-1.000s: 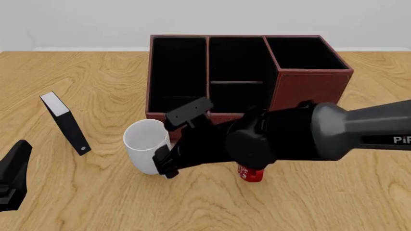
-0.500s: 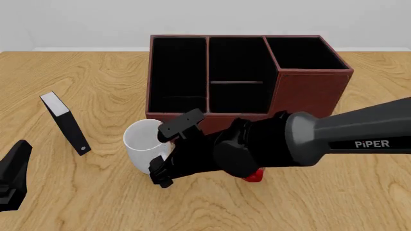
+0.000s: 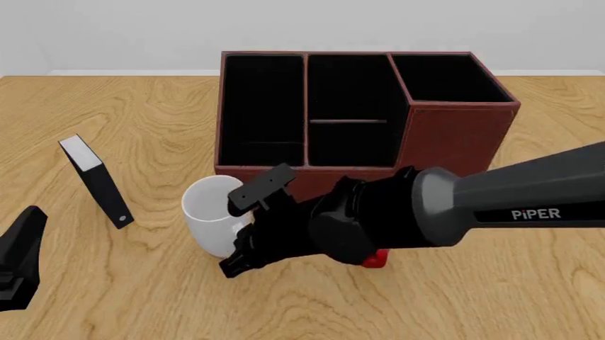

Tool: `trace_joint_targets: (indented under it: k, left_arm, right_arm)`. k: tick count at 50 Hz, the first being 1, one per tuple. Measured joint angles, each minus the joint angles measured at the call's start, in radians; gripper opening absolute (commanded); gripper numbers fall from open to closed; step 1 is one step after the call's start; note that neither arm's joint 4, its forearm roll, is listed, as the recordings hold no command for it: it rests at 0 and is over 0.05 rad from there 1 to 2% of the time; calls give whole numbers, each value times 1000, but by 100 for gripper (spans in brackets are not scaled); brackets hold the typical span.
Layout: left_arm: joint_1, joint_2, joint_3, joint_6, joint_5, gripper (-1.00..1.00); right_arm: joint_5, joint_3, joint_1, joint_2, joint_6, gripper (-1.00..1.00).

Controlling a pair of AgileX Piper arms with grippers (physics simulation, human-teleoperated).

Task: Pick up the white mug and place it to the right of the caddy.

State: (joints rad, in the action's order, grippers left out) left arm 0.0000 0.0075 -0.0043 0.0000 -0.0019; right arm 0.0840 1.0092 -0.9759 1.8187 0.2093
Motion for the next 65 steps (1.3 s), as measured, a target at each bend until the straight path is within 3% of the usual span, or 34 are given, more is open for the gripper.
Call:
trace_joint_targets:
  k: [27, 50, 65]
  left_arm:
    - [0, 0, 0, 0, 0, 100]
    - [0, 0, 0, 0, 0, 100]
    - [0, 0, 0, 0, 0, 100]
  right_arm:
    - [5, -40, 19, -57, -87, -100]
    - [46, -103, 42, -255, -203, -100]
    - [48, -152, 75, -384, -240, -100]
